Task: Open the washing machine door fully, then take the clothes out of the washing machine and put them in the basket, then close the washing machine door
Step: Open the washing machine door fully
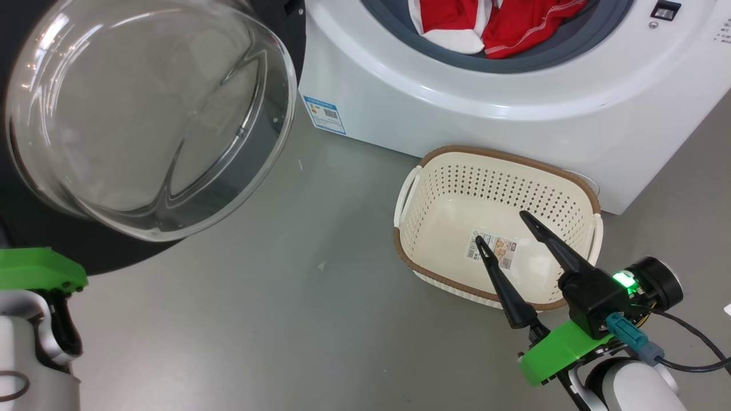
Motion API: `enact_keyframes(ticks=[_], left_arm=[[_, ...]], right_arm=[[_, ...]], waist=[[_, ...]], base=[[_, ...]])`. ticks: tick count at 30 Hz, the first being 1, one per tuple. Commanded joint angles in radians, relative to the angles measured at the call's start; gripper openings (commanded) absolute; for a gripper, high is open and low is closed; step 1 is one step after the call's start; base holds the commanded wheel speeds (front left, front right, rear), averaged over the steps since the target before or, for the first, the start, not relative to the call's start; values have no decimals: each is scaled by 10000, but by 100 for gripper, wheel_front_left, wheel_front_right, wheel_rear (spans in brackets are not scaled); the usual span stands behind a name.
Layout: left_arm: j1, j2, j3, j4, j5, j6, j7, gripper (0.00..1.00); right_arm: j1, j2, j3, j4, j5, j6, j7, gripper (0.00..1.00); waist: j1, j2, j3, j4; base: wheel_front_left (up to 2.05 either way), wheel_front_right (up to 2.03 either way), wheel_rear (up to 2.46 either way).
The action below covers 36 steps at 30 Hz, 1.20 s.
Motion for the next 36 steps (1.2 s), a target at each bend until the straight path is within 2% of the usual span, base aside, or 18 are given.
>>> enact_keyframes(ticks=[1,4,5,6,8,17,24,31,36], left_arm=[[-141,464,404,-332,140,-66,-77,0],[-9,303,530,-719,286,-131,-77,0],[46,239,596,-916,330,-135,-77,4],[115,182,668,-1128,386,-133,-77,43],[283,76,828,-1559,496,-149,-77,100],[1176,-563,868,-3587,1005,-581,-78,100],[1726,-905,-103,-4645,1065,-1579,-66,100],[2071,-1109,-899,-5383,938,-1947,352,100],[2419,-1054,-1371,-5752,849,-2236,636,100]], right_arm=[[-205,94,229,-267,-53,46,-33,100],[-214,132,215,-198,-33,46,-95,100],[-216,145,207,-167,-25,46,-122,100],[-216,163,199,-130,-15,46,-153,100],[-219,212,196,-48,7,46,-232,100],[-203,429,100,348,118,46,-626,100],[-248,533,-169,686,209,46,-1022,100],[-355,570,-529,1056,260,46,-1413,100],[-429,575,-865,1283,397,46,-1699,100]], waist=[[0,0,-22,-5],[0,0,-53,-16],[0,0,-74,-20],[0,0,-103,-31],[0,0,-180,-69],[0,0,-560,-347],[0,0,-844,-915],[0,0,-1106,-1744],[0,0,-1272,-2381]], base=[[0,0,0],[0,0,0],[0,0,0],[0,0,0],[0,0,0],[0,0,0],[0,0,0],[0,0,0],[0,0,0]])
